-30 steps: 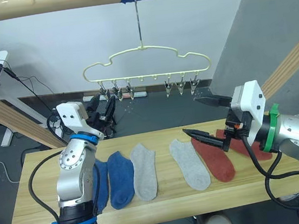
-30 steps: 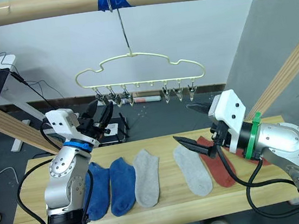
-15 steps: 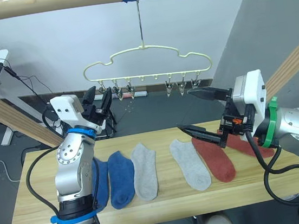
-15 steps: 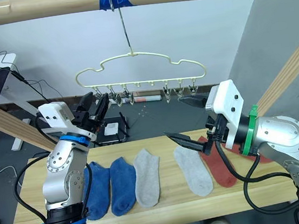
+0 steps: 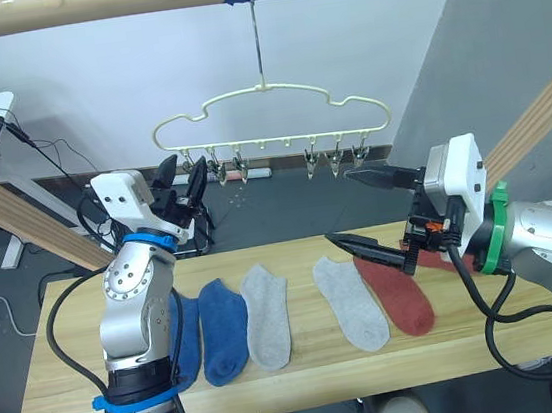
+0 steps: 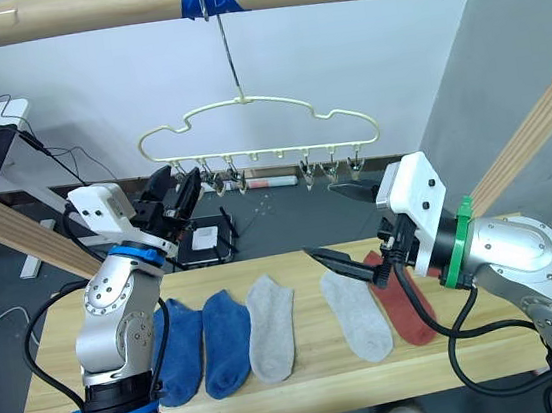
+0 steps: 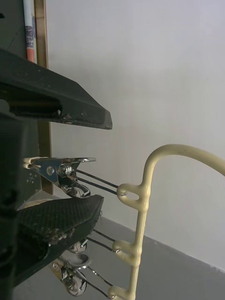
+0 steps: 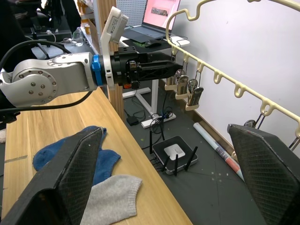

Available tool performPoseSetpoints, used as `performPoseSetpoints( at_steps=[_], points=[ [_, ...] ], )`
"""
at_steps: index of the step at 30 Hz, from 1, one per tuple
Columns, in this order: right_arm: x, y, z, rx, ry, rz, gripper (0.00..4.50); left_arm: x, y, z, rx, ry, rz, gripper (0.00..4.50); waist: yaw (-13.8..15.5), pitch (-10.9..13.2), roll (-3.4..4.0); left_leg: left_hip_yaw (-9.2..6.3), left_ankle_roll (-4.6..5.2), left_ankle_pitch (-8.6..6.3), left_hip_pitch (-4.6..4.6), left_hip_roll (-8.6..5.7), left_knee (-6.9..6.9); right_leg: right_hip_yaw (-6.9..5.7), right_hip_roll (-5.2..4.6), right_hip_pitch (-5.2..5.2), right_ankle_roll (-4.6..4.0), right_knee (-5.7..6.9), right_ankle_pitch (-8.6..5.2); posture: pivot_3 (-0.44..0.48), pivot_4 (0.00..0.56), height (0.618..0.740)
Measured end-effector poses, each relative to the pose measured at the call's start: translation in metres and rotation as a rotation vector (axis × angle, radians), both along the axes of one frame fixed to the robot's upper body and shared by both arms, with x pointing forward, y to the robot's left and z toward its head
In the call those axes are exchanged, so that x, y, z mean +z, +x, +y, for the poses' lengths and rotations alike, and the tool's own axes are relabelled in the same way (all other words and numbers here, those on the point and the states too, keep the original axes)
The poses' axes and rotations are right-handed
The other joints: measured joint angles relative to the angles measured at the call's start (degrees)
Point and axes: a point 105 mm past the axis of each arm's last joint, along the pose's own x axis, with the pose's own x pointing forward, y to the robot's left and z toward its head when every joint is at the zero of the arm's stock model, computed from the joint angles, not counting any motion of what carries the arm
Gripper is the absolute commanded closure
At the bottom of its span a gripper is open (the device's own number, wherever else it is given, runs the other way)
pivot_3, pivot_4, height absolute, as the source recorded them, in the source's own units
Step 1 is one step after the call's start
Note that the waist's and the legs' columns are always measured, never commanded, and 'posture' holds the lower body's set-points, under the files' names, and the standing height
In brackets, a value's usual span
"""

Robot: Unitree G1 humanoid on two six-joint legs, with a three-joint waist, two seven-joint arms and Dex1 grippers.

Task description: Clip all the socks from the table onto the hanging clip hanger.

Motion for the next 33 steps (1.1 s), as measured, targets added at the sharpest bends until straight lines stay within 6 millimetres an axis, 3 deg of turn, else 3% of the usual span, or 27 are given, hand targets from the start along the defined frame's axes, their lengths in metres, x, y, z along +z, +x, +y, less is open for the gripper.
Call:
performPoseSetpoints(
  at_steps=[5, 7, 10, 16, 19, 25, 31, 33],
  points=[
    [0.0, 0.0, 0.0, 0.0, 0.0, 0.0, 0.0, -0.001, 0.0, 0.0, -0.006, -0.01, 0.007, 3.83, 0.0, 0.0, 0.0, 0.0, 0.0, 0.0, 0.0, 0.0, 0.0, 0.01, 0.0, 0.0, 0.0, 0.0, 0.0, -0.313, 0.29, 0.74],
    [0.0, 0.0, 0.0, 0.0, 0.0, 0.0, 0.0, 0.001, -0.001, -0.001, -0.011, -0.008, 0.0, 4.18, 0.0, 0.0, 0.0, 0.01, 0.0, 0.0, 0.0, 0.0, 0.0, 0.01, 0.0, 0.0, 0.0, 0.0, 0.0, -0.307, 0.287, 0.74],
    [0.0, 0.0, 0.0, 0.0, 0.0, 0.0, 0.0, 0.004, -0.002, -0.003, -0.016, -0.005, -0.011, 4.49, 0.0, 0.0, 0.0, 0.01, 0.0, 0.0, 0.0, 0.0, 0.0, 0.0, 0.0, 0.0, 0.0, 0.0, 0.0, -0.306, 0.285, 0.74],
    [-0.002, 0.001, -0.002, -0.009, 0.0, 0.006, 0.0, 0.005, -0.002, -0.003, -0.02, -0.004, -0.013, 4.49, 0.04, 0.0, 0.0, 0.0, 0.0, 0.0, 0.0, -0.01, -0.01, 0.0, 0.0, 0.0, 0.0, 0.0, 0.0, -0.303, 0.283, 0.74],
    [-0.027, 0.009, -0.02, -0.107, -0.056, 0.061, 0.0, 0.006, -0.003, -0.005, -0.03, 0.0, -0.019, 4.49, 0.39, 0.0, 0.0, -0.04, 0.0, 0.0, -0.05, -0.02, -0.02, -0.03, -0.01, 0.0, 0.0, -0.05, 0.0, -0.298, 0.283, 0.74],
    [-0.108, 0.026, -0.09, -0.382, -0.253, 0.215, 0.0, 0.006, -0.006, -0.009, -0.045, 0.015, -0.022, 4.49, 0.44, 0.02, -0.04, 0.03, 0.0, 0.0, -0.04, -0.09, 0.01, 0.03, -0.1, 0.0, 0.07, -0.05, 0.03, -0.276, 0.294, 0.74],
    [-0.144, 0.055, -0.138, -0.61, -0.321, 0.218, 0.0, 0.005, -0.011, -0.013, -0.064, 0.034, -0.014, 4.49, 0.07, 0.16, -0.09, 0.15, -0.01, 0.02, 0.14, -0.04, 0.0, 0.13, 0.08, 0.02, -0.01, 0.07, 0.09, -0.259, 0.299, 0.74],
    [-0.158, 0.06, -0.144, -0.644, -0.33, 0.24, 0.0, 0.006, -0.012, -0.014, -0.072, 0.042, -0.015, 4.49, 0.3, 0.25, -0.03, 0.12, -0.01, 0.02, 0.12, -0.05, 0.0, 0.12, 0.08, 0.02, -0.01, 0.06, 0.09, -0.259, 0.299, 0.74]
  ],
)
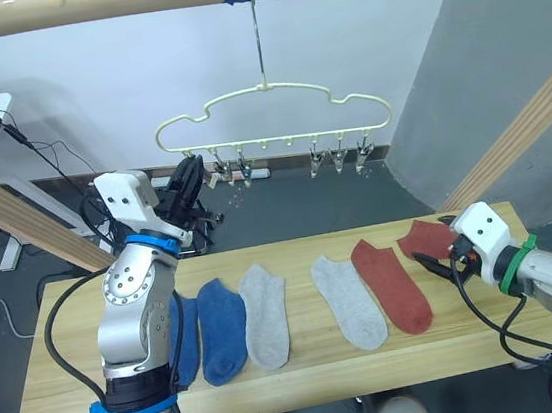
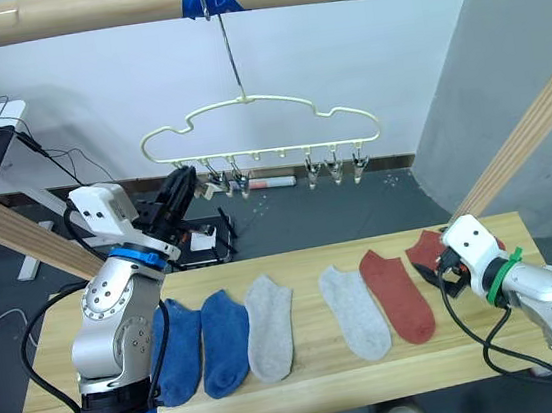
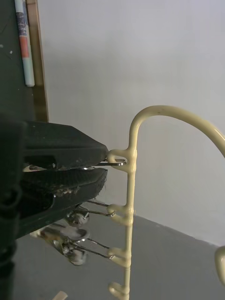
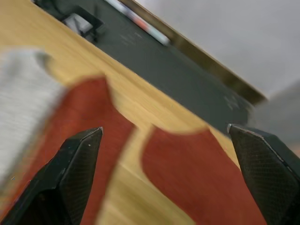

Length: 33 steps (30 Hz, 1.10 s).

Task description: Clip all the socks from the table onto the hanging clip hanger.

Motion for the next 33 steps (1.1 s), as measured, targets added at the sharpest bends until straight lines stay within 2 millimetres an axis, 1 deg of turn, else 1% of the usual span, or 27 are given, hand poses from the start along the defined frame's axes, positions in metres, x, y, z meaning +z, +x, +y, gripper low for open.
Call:
performPoseSetpoints(
  at_steps=[4, 8, 13, 17, 19, 21, 23, 25, 26, 27, 28, 29, 31, 32, 33],
  points=[
    [-0.013, 0.005, 0.005, 0.003, 0.009, 0.003, 0.0, 0.002, -0.001, -0.002, -0.008, 0.007, 0.0, 4.49, 0.09, 0.04, 0.02, 0.01, 0.0, 0.0, -0.07, 0.01, -0.01, 0.0, -0.07, -0.01, 0.01, -0.06, 0.0, -0.246, 0.296, 0.74],
    [-0.031, 0.014, 0.011, -0.054, 0.047, 0.01, 0.0, 0.002, -0.001, -0.004, -0.018, 0.008, 0.009, 4.49, 0.1, 0.05, 0.03, 0.01, 0.0, 0.0, -0.09, 0.03, 0.0, 0.0, -0.12, -0.01, 0.01, -0.07, 0.0, -0.238, 0.298, 0.74],
    [-0.048, 0.026, 0.008, -0.153, 0.07, 0.018, 0.0, 0.001, -0.002, -0.006, -0.033, 0.001, 0.018, 4.49, 0.1, 0.06, 0.05, 0.0, 0.0, 0.0, -0.07, 0.03, 0.02, -0.01, -0.12, -0.01, 0.02, -0.03, 0.0, -0.225, 0.298, 0.74],
    [-0.054, 0.035, 0.003, -0.21, 0.084, 0.022, 0.0, 0.002, -0.002, -0.006, -0.036, 0.008, 0.024, 4.49, 0.13, 0.07, 0.07, 0.0, 0.0, 0.0, -0.08, 0.02, 0.02, -0.01, -0.12, -0.02, 0.02, -0.05, 0.0, -0.215, 0.296, 0.74],
    [-0.06, 0.038, -0.001, -0.256, 0.108, 0.046, 0.0, 0.003, -0.002, -0.006, -0.036, 0.013, 0.024, 4.49, 0.13, 0.07, 0.07, 0.0, 0.0, 0.0, -0.08, 0.03, 0.01, -0.01, -0.13, -0.01, 0.02, -0.05, 0.01, -0.211, 0.295, 0.74],
    [-0.061, 0.042, -0.002, -0.291, 0.146, 0.055, 0.0, 0.003, -0.003, -0.006, -0.038, 0.015, 0.022, 4.49, 0.15, 0.07, 0.06, -0.01, 0.0, 0.0, -0.08, 0.06, 0.02, -0.01, -0.13, -0.01, 0.02, -0.04, 0.01, -0.211, 0.295, 0.74],
    [-0.061, 0.044, -0.005, -0.317, 0.157, 0.065, 0.37, 0.004, -0.003, -0.006, -0.039, 0.016, 0.023, 4.5, 0.23, 0.07, 0.06, -0.01, 0.0, 0.0, -0.08, 0.06, 0.04, -0.01, -0.14, -0.01, 0.03, -0.03, 0.01, -0.21, 0.295, 0.74],
    [-0.062, 0.043, -0.006, -0.322, 0.157, 0.074, 0.83, 0.004, -0.004, -0.006, -0.04, 0.018, 0.026, 4.5, 0.36, 0.06, 0.06, -0.05, 0.0, 0.0, -0.08, 0.05, 0.05, -0.03, -0.14, 0.01, 0.04, -0.04, 0.01, -0.21, 0.296, 0.74],
    [-0.062, 0.043, -0.006, -0.322, 0.157, 0.076, 1.27, 0.004, -0.004, -0.006, -0.041, 0.019, 0.027, 4.5, 0.38, 0.06, 0.06, -0.04, 0.0, 0.0, -0.08, 0.04, 0.05, -0.03, -0.14, 0.01, 0.04, -0.04, 0.01, -0.209, 0.297, 0.74],
    [-0.063, 0.042, -0.006, -0.324, 0.157, 0.079, 1.56, 0.004, -0.004, -0.006, -0.043, 0.018, 0.029, 4.5, 0.39, 0.06, 0.06, -0.04, 0.0, 0.0, -0.08, 0.04, 0.06, -0.03, -0.14, 0.01, 0.04, -0.04, 0.02, -0.21, 0.298, 0.74],
    [-0.063, 0.042, -0.006, -0.328, 0.159, 0.083, 2.0, 0.004, -0.004, -0.006, -0.045, 0.018, 0.03, 4.5, 0.39, 0.06, 0.06, -0.04, 0.0, 0.0, -0.08, 0.05, 0.06, -0.03, -0.14, 0.01, 0.04, -0.04, 0.02, -0.21, 0.298, 0.74],
    [-0.064, 0.041, -0.006, -0.333, 0.162, 0.086, 2.3, 0.004, -0.004, -0.006, -0.047, 0.018, 0.031, 4.5, 0.39, 0.06, 0.06, -0.04, 0.0, 0.0, -0.08, 0.05, 0.06, -0.02, -0.14, 0.01, 0.04, -0.03, 0.02, -0.21, 0.298, 0.74],
    [-0.067, 0.037, -0.006, -0.346, 0.177, 0.102, 3.12, 0.003, -0.005, -0.006, -0.055, 0.027, 0.035, 4.5, 0.4, 0.06, 0.06, -0.05, 0.0, 0.0, -0.08, 0.06, 0.07, -0.03, -0.14, 0.01, 0.04, -0.03, 0.02, -0.21, 0.298, 0.74],
    [-0.067, 0.037, -0.006, -0.347, 0.179, 0.103, 3.37, 0.003, -0.005, -0.006, -0.059, 0.03, 0.036, 4.5, 0.41, 0.06, 0.06, -0.05, 0.0, 0.0, -0.08, 0.05, 0.07, -0.03, -0.14, 0.01, 0.04, -0.02, 0.02, -0.21, 0.3, 0.74],
    [-0.067, 0.036, -0.006, -0.349, 0.181, 0.106, 3.74, 0.003, -0.005, -0.006, -0.066, 0.03, 0.039, 4.5, 0.44, 0.06, 0.06, -0.05, 0.0, 0.0, -0.08, 0.05, 0.07, -0.03, -0.13, 0.02, 0.04, -0.02, 0.02, -0.21, 0.3, 0.74]
  ],
)
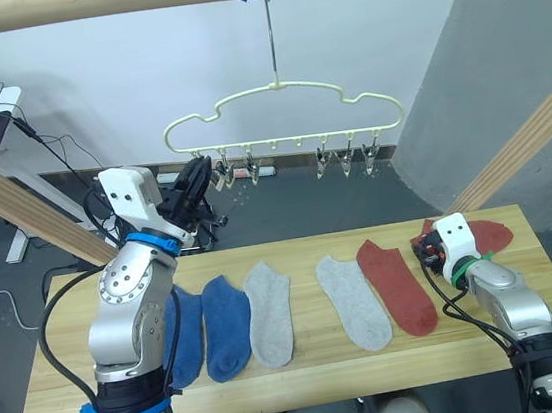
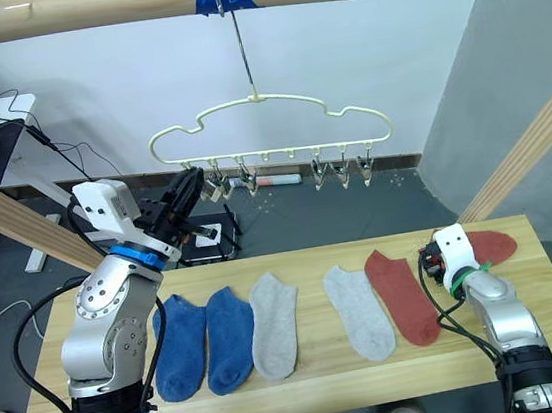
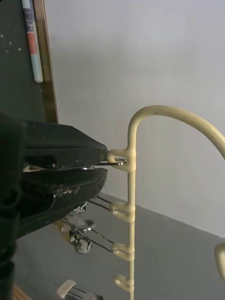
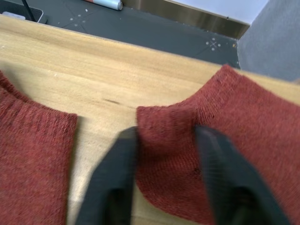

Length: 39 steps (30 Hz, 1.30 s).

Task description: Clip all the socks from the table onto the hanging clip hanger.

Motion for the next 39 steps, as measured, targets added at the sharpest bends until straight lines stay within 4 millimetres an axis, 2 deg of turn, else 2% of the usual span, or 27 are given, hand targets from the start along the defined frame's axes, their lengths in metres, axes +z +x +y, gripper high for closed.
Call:
performPoseSetpoints(
  at_steps=[2, 7, 11, 15, 18, 19, 23, 26, 32, 35, 37, 38, 39],
  points=[
    [-0.001, -0.002, 0.001, -0.007, 0.01, 0.005, 4.46, -0.001, 0.0, 0.0, -0.012, -0.001, 0.011, 4.5, 0.01, 0.0, 0.0, 0.0, 0.0, 0.0, 0.0, 0.0, 0.0, 0.01, 0.0, 0.0, 0.0, 0.0, 0.0, -0.211, 0.299, 0.74],
    [-0.001, -0.012, 0.0, -0.034, 0.033, 0.028, 4.49, 0.001, -0.002, 0.003, -0.027, 0.01, 0.019, 4.5, 0.12, 0.0, 0.0, -0.02, 0.0, 0.0, -0.01, 0.01, -0.02, 0.0, 0.0, 0.0, 0.0, -0.02, 0.0, -0.211, 0.299, 0.74],
    [-0.001, -0.03, 0.003, -0.106, 0.1, 0.095, 4.49, 0.002, -0.003, 0.003, -0.039, 0.012, 0.022, 4.5, 0.32, 0.0, 0.0, -0.07, 0.0, 0.0, -0.03, 0.18, -0.05, 0.01, 0.0, -0.02, 0.0, -0.02, 0.0, -0.208, 0.302, 0.74],
    [0.008, -0.045, 0.026, -0.252, 0.285, 0.159, 4.49, 0.0, -0.005, 0.002, -0.055, 0.019, 0.035, 4.5, 0.53, 0.09, 0.14, -0.08, 0.0, 0.0, -0.02, 0.24, -0.07, 0.02, 0.03, -0.07, -0.01, 0.02, 0.0, -0.208, 0.302, 0.74],
    [0.021, -0.039, 0.044, -0.416, 0.482, 0.15, 4.49, -0.001, -0.007, 0.001, -0.059, 0.021, 0.037, 4.5, 0.6, 0.11, 0.2, -0.1, -0.01, 0.0, -0.05, 0.24, -0.07, -0.01, 0.03, -0.08, -0.02, 0.03, 0.01, -0.211, 0.303, 0.74],
    [0.025, -0.038, 0.046, -0.425, 0.49, 0.154, 4.49, -0.001, -0.007, -0.001, -0.068, 0.023, 0.036, 4.5, 0.73, 0.16, 0.28, -0.1, -0.01, 0.0, -0.07, 0.18, -0.08, 0.0, -0.01, -0.1, -0.01, 0.0, 0.01, -0.211, 0.303, 0.74],
    [0.037, -0.032, 0.021, -0.602, 0.526, 0.109, 4.49, 0.002, -0.009, 0.0, -0.068, 0.026, 0.027, 4.5, 1.4, 0.21, 0.36, -0.05, 0.0, 0.0, -0.17, 0.03, -0.08, 0.0, -0.08, -0.17, 0.0, -0.06, 0.0, -0.2, 0.304, 0.74],
    [0.043, -0.026, 0.019, -0.662, 0.582, 0.076, 3.9, 0.002, -0.009, -0.001, -0.072, 0.028, 0.026, 4.5, 1.07, 0.22, 0.38, 0.01, 0.0, 0.0, -0.17, -0.01, -0.15, 0.02, -0.01, -0.29, 0.0, 0.0, 0.0, -0.19, 0.305, 0.74],
    [0.044, -0.026, 0.026, -0.629, 0.661, 0.088, 1.81, -0.001, -0.01, -0.001, -0.081, 0.032, 0.034, 4.5, 0.99, 0.26, 0.45, 0.14, 0.0, 0.0, -0.21, 0.07, -0.15, 0.15, 0.03, -0.39, -0.01, 0.04, 0.01, -0.193, 0.306, 0.74],
    [0.048, -0.026, 0.028, -0.613, 0.676, 0.08, 0.96, -0.002, -0.011, -0.001, -0.081, 0.032, 0.035, 4.5, 0.98, 0.26, 0.45, 0.15, 0.01, 0.0, -0.2, 0.06, -0.15, 0.15, 0.02, -0.39, -0.01, 0.04, 0.01, -0.198, 0.306, 0.74],
    [0.048, -0.026, 0.032, -0.584, 0.681, 0.089, 0.23, -0.001, -0.012, -0.001, -0.082, 0.034, 0.032, 4.5, 0.98, 0.26, 0.46, 0.15, 0.01, 0.0, -0.2, 0.06, -0.16, 0.15, 0.03, -0.41, -0.01, 0.04, 0.01, -0.199, 0.305, 0.74],
    [0.047, -0.03, 0.037, -0.537, 0.659, 0.091, 0.02, -0.001, -0.012, -0.002, -0.084, 0.035, 0.029, 4.5, 0.97, 0.26, 0.46, 0.15, 0.01, 0.0, -0.21, 0.05, -0.19, 0.14, 0.04, -0.43, -0.01, 0.03, 0.0, -0.198, 0.305, 0.74],
    [0.046, -0.035, 0.042, -0.486, 0.628, 0.099, 0.02, 0.0, -0.013, -0.002, -0.084, 0.036, 0.026, 4.5, 1.01, 0.26, 0.46, 0.14, 0.01, 0.0, -0.22, 0.07, -0.2, 0.11, 0.08, -0.43, -0.01, 0.0, 0.0, -0.197, 0.305, 0.74]
  ],
)
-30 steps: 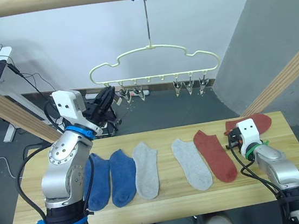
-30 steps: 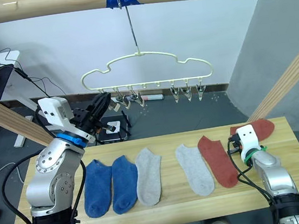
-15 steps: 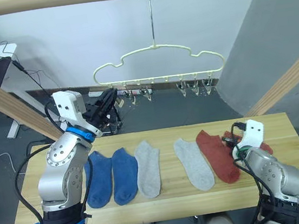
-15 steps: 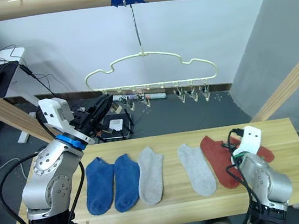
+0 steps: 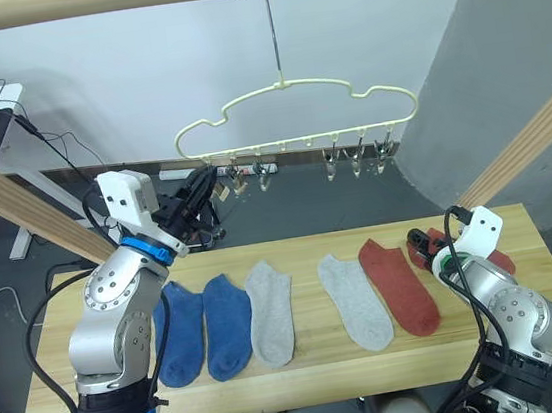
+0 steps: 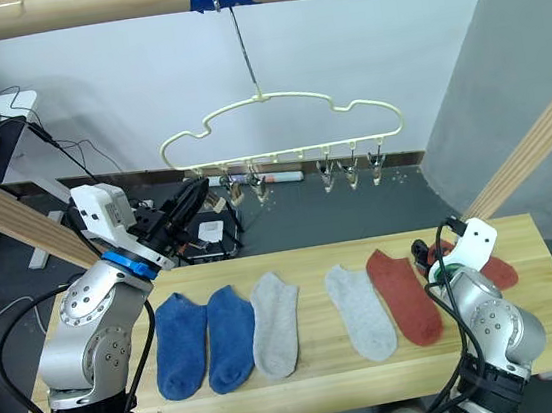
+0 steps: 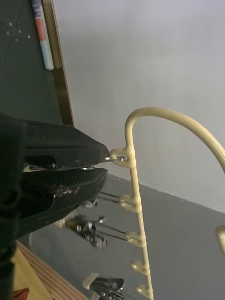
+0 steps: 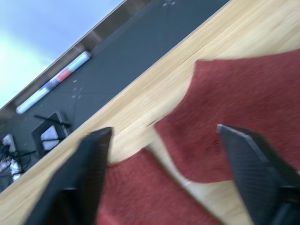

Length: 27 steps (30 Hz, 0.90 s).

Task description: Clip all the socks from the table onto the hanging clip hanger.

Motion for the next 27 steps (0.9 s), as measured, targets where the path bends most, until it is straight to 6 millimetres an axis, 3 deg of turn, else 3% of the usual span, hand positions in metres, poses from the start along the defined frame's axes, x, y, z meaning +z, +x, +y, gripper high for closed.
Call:
performPoseSetpoints(
  at_steps=[2, 4, 8, 15, 27],
  points=[
    [-0.001, -0.011, 0.015, 0.251, -0.177, -0.027, 0.02, 0.001, -0.001, 0.0, -0.001, 0.002, -0.003, 4.5, 0.1, 0.14, 0.19, 0.09, 0.0, 0.0, -0.07, -0.12, 0.01, 0.08, -0.09, -0.04, 0.05, -0.06, -0.03, -0.195, 0.307, 0.74],
    [0.004, -0.022, 0.015, 0.534, -0.467, -0.111, 0.02, 0.001, -0.001, 0.0, -0.001, 0.003, -0.004, 4.5, 0.06, 0.17, 0.22, 0.25, 0.01, -0.01, -0.06, -0.25, 0.08, 0.21, -0.18, -0.03, 0.2, -0.07, -0.04, -0.193, 0.308, 0.74],
    [0.0, -0.026, -0.001, 0.697, -0.647, -0.176, 0.02, 0.0, -0.001, -0.001, -0.002, 0.005, 0.0, 4.5, 0.11, 0.25, -0.02, 0.14, 0.0, 0.0, 0.04, -0.18, 0.07, 0.08, 0.0, 0.05, 0.2, -0.02, -0.03, -0.19, 0.308, 0.74],
    [-0.011, -0.013, -0.025, 0.729, -0.692, -0.19, 0.02, -0.001, -0.003, -0.001, -0.002, 0.008, 0.001, 4.5, 0.12, 0.33, -0.14, 0.15, 0.0, 0.0, 0.04, -0.15, 0.12, 0.13, -0.02, 0.07, 0.11, 0.0, 0.03, -0.186, 0.31, 0.74],
    [-0.032, 0.011, -0.07, 0.597, -0.727, -0.084, 0.02, -0.002, -0.005, -0.003, -0.012, 0.012, 0.002, 4.5, 0.35, 0.35, -0.13, 0.15, 0.0, 0.0, 0.03, -0.12, 0.14, 0.12, -0.11, 0.09, 0.11, 0.01, 0.03, -0.184, 0.312, 0.74]
  ],
)
